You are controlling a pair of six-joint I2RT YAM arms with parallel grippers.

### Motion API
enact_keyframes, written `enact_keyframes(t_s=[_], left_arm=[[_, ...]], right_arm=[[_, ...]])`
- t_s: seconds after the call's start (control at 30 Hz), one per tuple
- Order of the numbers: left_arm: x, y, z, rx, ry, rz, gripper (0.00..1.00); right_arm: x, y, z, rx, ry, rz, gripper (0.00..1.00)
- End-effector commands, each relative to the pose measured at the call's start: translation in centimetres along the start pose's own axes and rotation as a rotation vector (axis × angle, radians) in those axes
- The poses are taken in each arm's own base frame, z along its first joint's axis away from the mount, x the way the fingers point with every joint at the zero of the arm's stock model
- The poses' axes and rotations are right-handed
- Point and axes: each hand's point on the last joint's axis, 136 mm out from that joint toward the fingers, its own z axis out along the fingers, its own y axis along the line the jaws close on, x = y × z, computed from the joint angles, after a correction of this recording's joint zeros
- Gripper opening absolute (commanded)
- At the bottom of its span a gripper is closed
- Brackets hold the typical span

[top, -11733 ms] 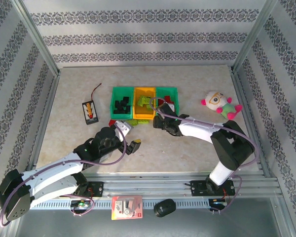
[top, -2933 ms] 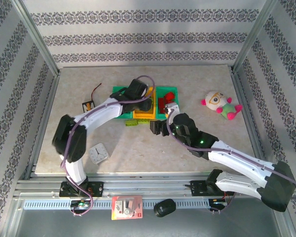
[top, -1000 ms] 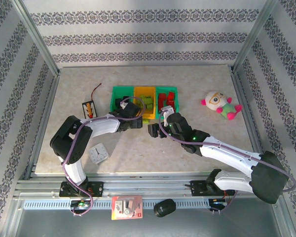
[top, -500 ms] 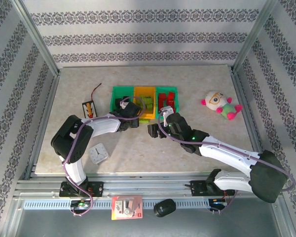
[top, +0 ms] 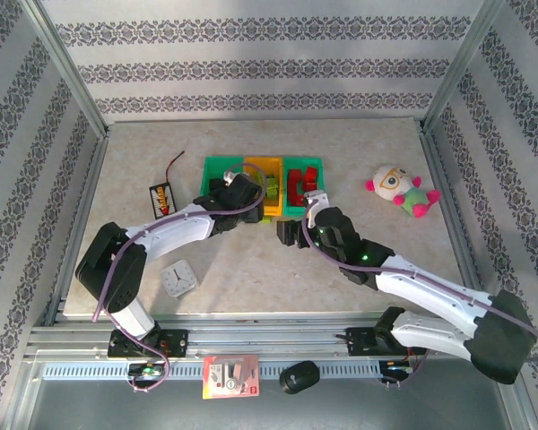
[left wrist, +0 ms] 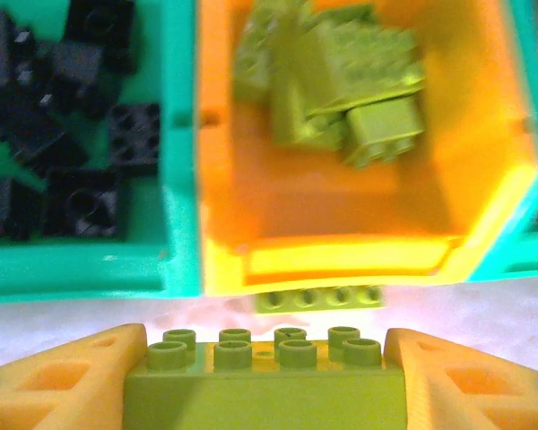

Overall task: Sort the legos into containers by color
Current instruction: Pick up the lego from the center of the table, then place the lego in the container.

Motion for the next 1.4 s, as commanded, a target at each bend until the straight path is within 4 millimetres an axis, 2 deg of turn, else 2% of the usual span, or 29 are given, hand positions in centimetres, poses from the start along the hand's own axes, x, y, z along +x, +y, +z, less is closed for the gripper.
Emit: enact_keyframes(t_s=[0.0, 0.13, 0.23, 0.37, 0.47, 0.6, 0.67, 0.83, 1.0, 1.1, 1.2, 1.37], left_arm=[[-1.9, -1.6, -0.7, 0.021, -0.030, 0.048, 0.58], [-5.4, -2.3, 0.8, -0.034, -0.109, 0.108, 0.58], [-7.4, -2.4, 3.0, -0.072, -0.126, 0.136, 0.58], [-9.6, -2.4, 6.1, -0.096, -0.122, 0.151, 0.59], [-10.9, -2.5, 7.8, -0.092, -0.114, 0.144, 0.60], [-12.5, -2.4, 8.7, -0.092, -0.119, 0.142, 0.65], [-13.2, -2.4, 8.5, -0.090, -0.137, 0.152, 0.73], [-14.0, -2.6, 6.2, -0.063, -0.165, 0.159, 0.99], [-13.9, -1.5, 1.7, -0.034, -0.213, 0.128, 0.99], [-13.1, 0.4, -1.3, -0.051, -0.226, 0.091, 0.99], [-11.9, 3.2, -4.0, -0.088, -0.237, 0.051, 0.99], [-8.3, 8.0, -8.1, -0.145, -0.271, 0.017, 0.99]], right_arm=[[-0.5, -1.5, -0.7, 0.045, -0.048, 0.033, 0.85], [-0.3, -2.0, -1.0, 0.046, -0.049, 0.054, 0.85], [0.0, -2.1, -1.1, 0.043, -0.045, 0.061, 0.85], [0.2, -2.3, -1.1, 0.049, -0.037, 0.061, 0.85], [0.5, -2.5, -1.1, 0.058, -0.027, 0.059, 0.85], [1.0, -2.8, -0.8, 0.068, -0.004, 0.056, 0.85], [1.4, -2.8, -0.4, 0.073, 0.017, 0.057, 0.85], [2.4, -1.9, 1.0, 0.085, 0.093, 0.005, 0.84], [3.4, -1.6, 3.3, 0.159, 0.134, 0.018, 0.85], [4.2, -0.9, 5.2, 0.191, 0.166, 0.026, 0.86], [5.1, -0.2, 7.1, 0.222, 0.192, 0.054, 0.87], [6.2, 1.0, 10.7, 0.274, 0.230, 0.069, 0.87]])
